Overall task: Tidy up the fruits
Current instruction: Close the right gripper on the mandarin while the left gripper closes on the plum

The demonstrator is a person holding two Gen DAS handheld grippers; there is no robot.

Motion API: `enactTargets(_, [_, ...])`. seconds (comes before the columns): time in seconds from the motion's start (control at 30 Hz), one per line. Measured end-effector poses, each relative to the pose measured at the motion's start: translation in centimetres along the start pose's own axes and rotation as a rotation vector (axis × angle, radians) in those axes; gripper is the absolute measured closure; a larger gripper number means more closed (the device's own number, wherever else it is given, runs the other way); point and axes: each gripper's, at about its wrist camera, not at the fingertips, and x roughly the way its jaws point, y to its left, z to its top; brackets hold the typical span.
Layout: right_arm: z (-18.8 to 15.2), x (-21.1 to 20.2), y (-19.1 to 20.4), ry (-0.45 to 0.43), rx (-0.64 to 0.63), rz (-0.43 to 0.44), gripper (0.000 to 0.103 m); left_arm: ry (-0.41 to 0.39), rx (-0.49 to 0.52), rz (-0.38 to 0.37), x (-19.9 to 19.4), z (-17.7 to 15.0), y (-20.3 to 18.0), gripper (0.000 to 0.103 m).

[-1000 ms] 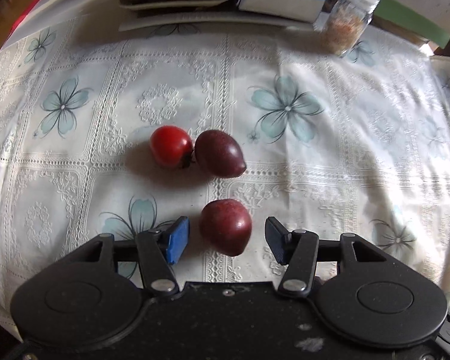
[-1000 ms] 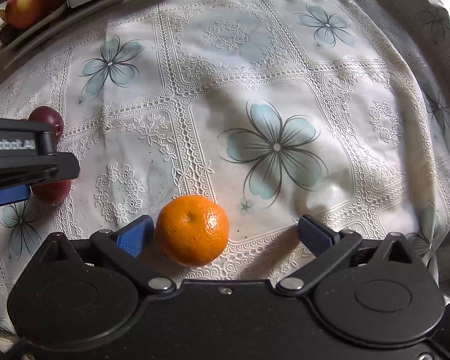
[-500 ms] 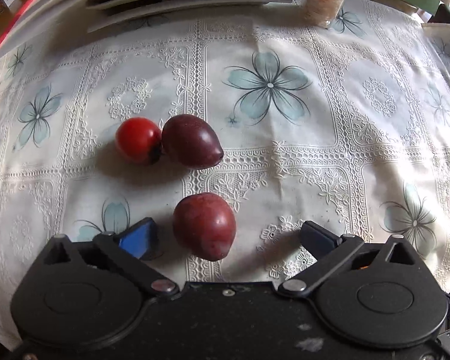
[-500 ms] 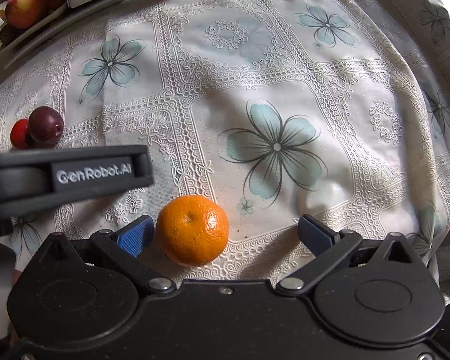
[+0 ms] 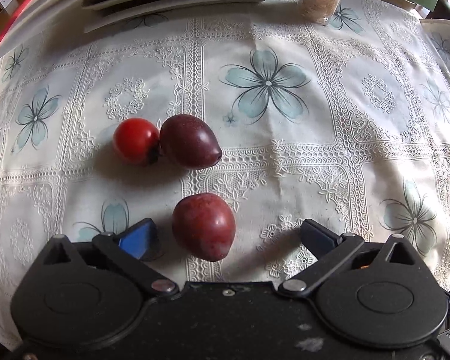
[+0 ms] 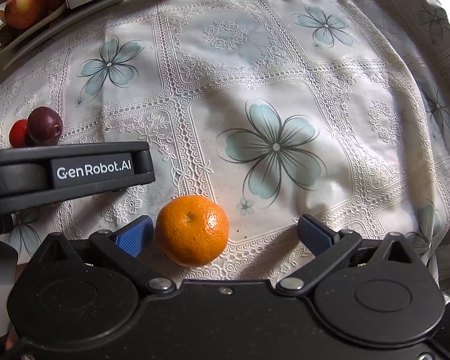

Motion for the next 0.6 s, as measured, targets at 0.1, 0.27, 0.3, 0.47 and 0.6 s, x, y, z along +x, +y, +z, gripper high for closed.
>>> enactTargets(0.1, [0.0,-0.1,0.0,0.001,0.001,-0.001,0.001,0.008,-0.001,-0.002,0.0,0.1,0.0,0.0])
enactTargets(0.27, [0.4,0.1,0.0,0.02,-0.003,-0.001,0.001,-0.011,-0.013,0.004,-0.7,-0.1,0.3,0.012])
enactTargets(0.3, [0.4,0.1,0.0,0.024,-0.003,-0.001,0.002,-0.017,-0.015,0.002,-1.0,-0.1,0.4,0.016])
enactTargets(0.47, [0.4,-0.8,0.5,0.032,-0.032,0.006,0.021,-0.036,-0.026,0.0,-2.2,-0.4,1.2,0.065])
enactTargets(0.6, [0.0,-1.8,1.1,0.041,-0.097,0.028,0.047,-0.029,-0.093,-0.009,-2.4,-0.8,2.8,0.065])
